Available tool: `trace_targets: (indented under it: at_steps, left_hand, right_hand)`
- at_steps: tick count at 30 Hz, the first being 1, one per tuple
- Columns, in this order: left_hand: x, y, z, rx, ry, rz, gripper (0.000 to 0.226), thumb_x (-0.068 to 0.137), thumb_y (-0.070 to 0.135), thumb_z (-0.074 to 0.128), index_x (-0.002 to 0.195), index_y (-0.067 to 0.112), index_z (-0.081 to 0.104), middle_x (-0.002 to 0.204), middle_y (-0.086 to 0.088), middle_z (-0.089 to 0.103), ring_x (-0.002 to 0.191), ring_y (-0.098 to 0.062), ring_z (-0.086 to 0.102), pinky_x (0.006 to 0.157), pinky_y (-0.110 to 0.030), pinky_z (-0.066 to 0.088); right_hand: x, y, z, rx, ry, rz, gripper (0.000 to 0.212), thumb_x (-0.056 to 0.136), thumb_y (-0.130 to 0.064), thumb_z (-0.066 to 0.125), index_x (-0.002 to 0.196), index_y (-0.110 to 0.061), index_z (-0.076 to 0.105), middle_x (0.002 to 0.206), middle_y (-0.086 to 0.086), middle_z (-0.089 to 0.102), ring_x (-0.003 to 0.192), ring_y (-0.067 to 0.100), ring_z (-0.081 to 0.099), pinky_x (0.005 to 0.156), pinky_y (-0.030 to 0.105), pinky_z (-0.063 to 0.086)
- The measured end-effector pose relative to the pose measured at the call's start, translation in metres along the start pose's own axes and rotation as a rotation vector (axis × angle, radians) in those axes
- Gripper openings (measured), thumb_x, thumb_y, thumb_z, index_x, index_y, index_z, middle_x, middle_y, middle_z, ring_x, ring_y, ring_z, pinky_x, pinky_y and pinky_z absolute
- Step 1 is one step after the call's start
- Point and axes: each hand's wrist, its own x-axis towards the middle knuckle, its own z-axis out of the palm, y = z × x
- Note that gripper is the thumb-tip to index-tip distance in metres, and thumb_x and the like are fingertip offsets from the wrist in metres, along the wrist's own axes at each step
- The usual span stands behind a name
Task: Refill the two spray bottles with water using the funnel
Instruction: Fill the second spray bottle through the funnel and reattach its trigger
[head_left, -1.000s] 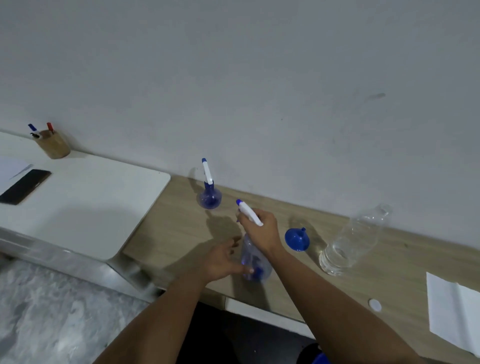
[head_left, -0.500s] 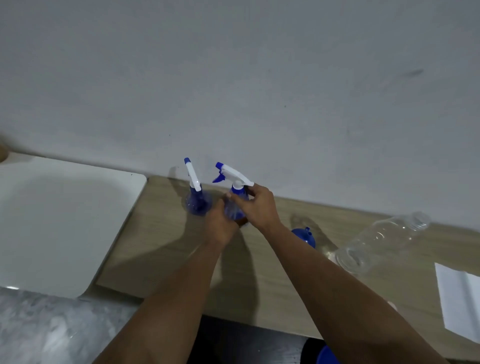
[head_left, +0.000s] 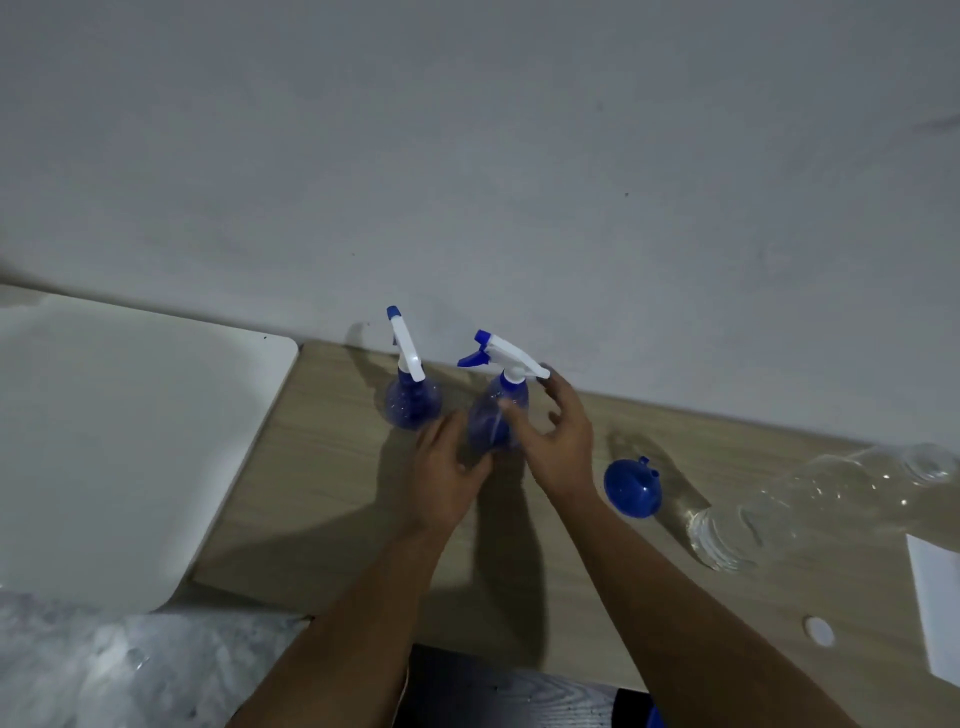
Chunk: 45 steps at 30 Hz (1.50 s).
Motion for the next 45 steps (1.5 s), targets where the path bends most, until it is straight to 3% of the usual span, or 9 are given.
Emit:
trace_targets:
  at_steps: [4, 9, 12, 15, 22, 28, 32, 37, 45]
  left_hand:
    - [-0.025, -0.033, -0.027, 0.126, 0.101, -0.033, 0.066, 0.078, 0.033, 0.08, 0.136, 0.016, 0.054, 0.131, -0.005, 0.057, 0.12, -0.022, 0.05, 0.098, -0.036, 0.047]
    - [0.028, -0.059, -0.053, 0.302, 0.003, -0.192, 0.081, 0.083, 0.05, 0.073, 0.147, 0.015, 0.039, 0.153, -0.009, 0.041, 0.14, -0.028, 0.039, 0.113, -0.044, 0.033]
    - [0.065, -0.072, -0.056, 0.232, -0.109, -0.075, 0.044, 0.09, 0.022, 0.065, 0.132, 0.015, 0.054, 0.136, -0.008, 0.058, 0.128, -0.027, 0.052, 0.108, -0.027, 0.029]
    - [0.076, -0.078, -0.058, 0.226, -0.107, 0.001, 0.027, 0.09, 0.011, 0.06, 0.116, 0.014, 0.063, 0.115, -0.006, 0.067, 0.109, -0.026, 0.06, 0.099, -0.03, 0.038]
    - [0.05, -0.062, -0.086, 0.214, -0.114, -0.128, 0.011, 0.094, 0.02, 0.061, 0.101, 0.012, 0.065, 0.097, -0.002, 0.066, 0.084, -0.016, 0.056, 0.075, -0.023, 0.034]
    - [0.007, -0.023, -0.112, -0.109, -0.166, -0.212, 0.023, 0.089, 0.02, 0.072, 0.11, 0.021, 0.062, 0.1, 0.004, 0.068, 0.087, -0.009, 0.065, 0.077, -0.026, 0.049]
    - [-0.033, 0.019, -0.111, -0.158, -0.183, -0.179, 0.025, 0.086, 0.005, 0.072, 0.11, 0.008, 0.065, 0.099, -0.005, 0.069, 0.082, -0.009, 0.065, 0.069, -0.008, 0.044]
    - [-0.079, 0.065, -0.08, -0.109, -0.271, -0.138, 0.037, 0.07, 0.031, 0.072, 0.106, 0.034, 0.063, 0.103, 0.008, 0.069, 0.093, -0.013, 0.066, 0.083, -0.038, 0.056]
    - [-0.128, 0.136, 0.016, -0.176, -0.571, -0.057, 0.046, 0.07, 0.042, 0.073, 0.114, 0.035, 0.063, 0.105, 0.015, 0.071, 0.096, -0.006, 0.067, 0.085, -0.034, 0.054]
  right_hand:
    - [-0.046, 0.006, -0.003, 0.035, 0.2, 0.041, 0.014, 0.094, -0.012, 0.073, 0.107, -0.019, 0.075, 0.103, -0.007, 0.076, 0.097, 0.01, 0.07, 0.09, 0.052, 0.057]
    - [-0.041, -0.021, 0.052, -0.068, -0.253, 0.085, 0.034, 0.097, -0.011, 0.072, 0.13, -0.019, 0.07, 0.117, -0.015, 0.071, 0.105, -0.002, 0.067, 0.098, 0.026, 0.057]
    - [-0.012, -0.032, 0.099, -0.097, -0.283, 0.067, 0.044, 0.095, -0.013, 0.074, 0.137, -0.015, 0.061, 0.113, -0.014, 0.066, 0.102, 0.001, 0.062, 0.09, 0.017, 0.053]
    - [0.008, -0.035, 0.13, -0.082, -0.257, 0.099, 0.057, 0.093, -0.021, 0.078, 0.145, -0.016, 0.054, 0.133, -0.004, 0.067, 0.121, 0.014, 0.062, 0.105, 0.032, 0.053]
    - [-0.004, -0.042, 0.134, -0.11, -0.31, 0.049, 0.026, 0.1, -0.025, 0.068, 0.125, -0.019, 0.068, 0.119, -0.002, 0.074, 0.1, 0.009, 0.065, 0.088, 0.024, 0.049]
    - [-0.047, -0.053, 0.099, -0.033, -0.316, 0.007, 0.016, 0.096, -0.02, 0.07, 0.111, -0.021, 0.067, 0.105, -0.005, 0.075, 0.093, 0.008, 0.07, 0.079, 0.019, 0.053]
    - [-0.08, -0.052, 0.058, 0.032, -0.274, -0.051, 0.03, 0.088, -0.025, 0.078, 0.115, -0.025, 0.066, 0.105, -0.012, 0.074, 0.096, 0.003, 0.07, 0.08, 0.02, 0.056]
    - [-0.106, -0.028, -0.012, 0.011, -0.174, -0.076, 0.021, 0.085, -0.029, 0.085, 0.102, -0.025, 0.072, 0.091, -0.009, 0.076, 0.083, 0.005, 0.07, 0.075, 0.021, 0.055]
    - [-0.125, 0.036, -0.152, -0.064, -0.054, 0.034, 0.024, 0.083, -0.016, 0.083, 0.105, -0.021, 0.076, 0.094, -0.01, 0.076, 0.089, 0.004, 0.072, 0.08, 0.026, 0.056]
